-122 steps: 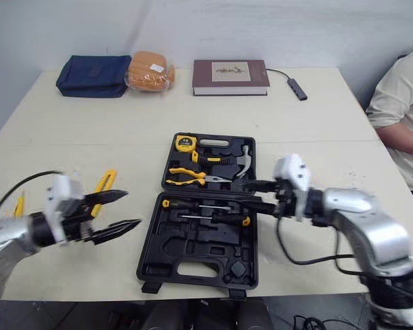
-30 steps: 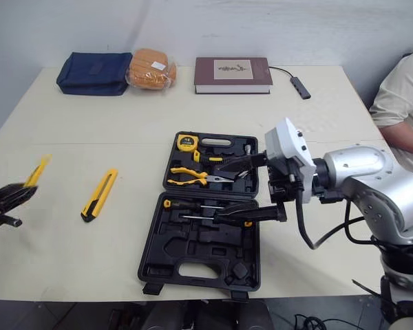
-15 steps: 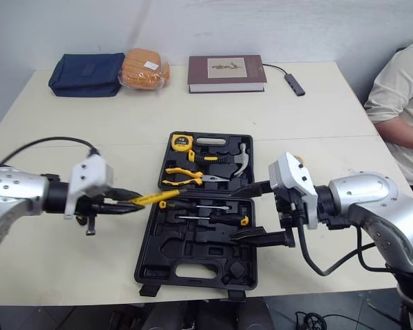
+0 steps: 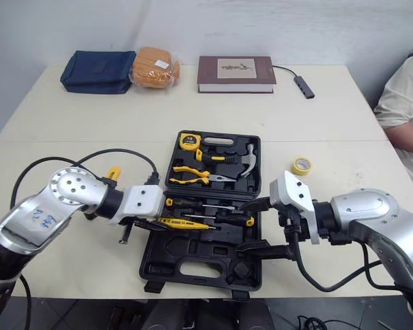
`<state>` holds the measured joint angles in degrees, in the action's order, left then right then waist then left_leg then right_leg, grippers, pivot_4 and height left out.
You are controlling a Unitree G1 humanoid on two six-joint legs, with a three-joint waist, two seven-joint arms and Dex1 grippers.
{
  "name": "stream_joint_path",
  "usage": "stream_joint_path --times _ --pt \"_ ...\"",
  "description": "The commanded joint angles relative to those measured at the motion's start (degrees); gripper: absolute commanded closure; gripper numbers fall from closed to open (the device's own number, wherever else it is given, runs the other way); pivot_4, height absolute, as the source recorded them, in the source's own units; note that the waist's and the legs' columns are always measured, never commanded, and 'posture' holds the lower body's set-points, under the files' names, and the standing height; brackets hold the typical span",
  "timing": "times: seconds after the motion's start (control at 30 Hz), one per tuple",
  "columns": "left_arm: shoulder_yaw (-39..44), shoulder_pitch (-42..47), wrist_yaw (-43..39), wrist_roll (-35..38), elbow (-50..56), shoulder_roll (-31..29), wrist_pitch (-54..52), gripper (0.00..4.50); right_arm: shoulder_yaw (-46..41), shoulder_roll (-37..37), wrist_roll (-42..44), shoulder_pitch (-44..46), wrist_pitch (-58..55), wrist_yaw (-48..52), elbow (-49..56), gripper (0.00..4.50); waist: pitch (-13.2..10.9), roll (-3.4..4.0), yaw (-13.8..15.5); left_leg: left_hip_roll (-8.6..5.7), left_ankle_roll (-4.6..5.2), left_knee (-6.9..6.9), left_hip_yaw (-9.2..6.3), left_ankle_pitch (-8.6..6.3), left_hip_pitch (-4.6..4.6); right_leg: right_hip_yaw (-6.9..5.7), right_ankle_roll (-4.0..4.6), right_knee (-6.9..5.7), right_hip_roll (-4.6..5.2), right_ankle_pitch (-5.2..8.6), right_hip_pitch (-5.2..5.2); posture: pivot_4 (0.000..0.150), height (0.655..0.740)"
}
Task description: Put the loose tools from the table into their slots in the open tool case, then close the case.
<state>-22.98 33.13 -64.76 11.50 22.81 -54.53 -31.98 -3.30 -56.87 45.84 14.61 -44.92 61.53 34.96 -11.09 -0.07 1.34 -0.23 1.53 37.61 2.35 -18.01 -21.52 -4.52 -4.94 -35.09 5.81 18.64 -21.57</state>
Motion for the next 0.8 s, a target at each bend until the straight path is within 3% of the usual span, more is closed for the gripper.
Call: stream_joint_path --times 0.03,0.13,0.57,0.6,0.67,0.7,0.77,0.8 --pt "-1.28 1.55 -0.6 -3.42 -1.72 1.73 2.71 4.17 -1.92 -0.13 0.74 -0.39 0.53 -0.98 2.41 0.0 0.0 0.0 0.06 0.01 0.0 0.02 0.0 0.0 0.0 0.0 0.0 -0.01 -0.01 0.0 0.0 0.15 0.74" --pt "-2.31 2.07 -1.25 -6.54 -4.27 2.87 5.62 4.17 -2.02 0.09 0.79 -0.92 0.52 -1.82 2.74 0.0 -0.02 -0.04 0.07 0.02 0.02 0.13 -0.01 -0.01 -0.04 0.0 -0.01 -0.04 -0.01 0.0 0.01 0.15 0.74" --pt "-1.99 1.07 -3.36 -8.36 -5.36 7.01 5.56 4.17 -3.03 0.04 1.41 -2.73 0.52 -3.14 3.21 0.0 -0.03 -0.05 0.11 0.02 0.07 0.35 -0.01 -0.04 -0.05 0.03 -0.04 -0.37 0.01 -0.02 0.05 0.15 0.74" --pt "-1.31 0.91 -3.57 -7.7 -4.78 6.88 4.58 3.13 -3.12 0.02 1.48 -2.86 0.5 -3.21 3.29 0.0 -0.03 -0.05 0.11 0.02 0.08 0.36 -0.01 -0.04 -0.06 0.03 -0.05 -0.37 0.01 -0.03 0.06 0.15 0.74" --pt "0.62 0.8 -3.68 -5.84 -3.18 6.62 1.45 2.41 -3.33 -0.01 1.61 -3.26 0.52 -3.32 3.55 0.0 -0.03 -0.06 0.09 0.02 0.08 0.36 -0.03 -0.05 -0.06 0.03 -0.05 -0.37 0.01 -0.03 0.06 0.15 0.74" --pt "2.06 0.79 -4.08 -4.29 -2.23 6.29 -0.29 2.26 -3.46 0.0 1.72 -3.46 0.51 -3.38 3.68 0.0 -0.03 -0.06 0.08 0.02 0.09 0.36 -0.03 -0.05 -0.06 0.03 -0.05 -0.37 0.01 -0.03 0.06 0.15 0.74" --pt "4.73 0.74 -5.0 -1.22 -0.81 5.71 -3.39 1.38 -3.65 0.02 1.93 -3.78 0.5 -3.51 3.87 0.0 -0.04 -0.08 0.0 0.03 0.08 0.36 -0.03 -0.05 -0.06 0.03 -0.05 -0.39 0.01 -0.03 0.06 0.15 0.74" --pt "6.65 0.6 -5.64 1.26 -0.31 5.51 -5.13 1.38 -3.75 0.0 1.93 -4.03 0.62 -3.48 3.89 0.0 -0.05 -0.09 -0.04 0.04 0.08 0.36 -0.03 -0.05 -0.07 0.03 -0.05 -0.4 0.0 -0.03 0.06 0.15 0.74"
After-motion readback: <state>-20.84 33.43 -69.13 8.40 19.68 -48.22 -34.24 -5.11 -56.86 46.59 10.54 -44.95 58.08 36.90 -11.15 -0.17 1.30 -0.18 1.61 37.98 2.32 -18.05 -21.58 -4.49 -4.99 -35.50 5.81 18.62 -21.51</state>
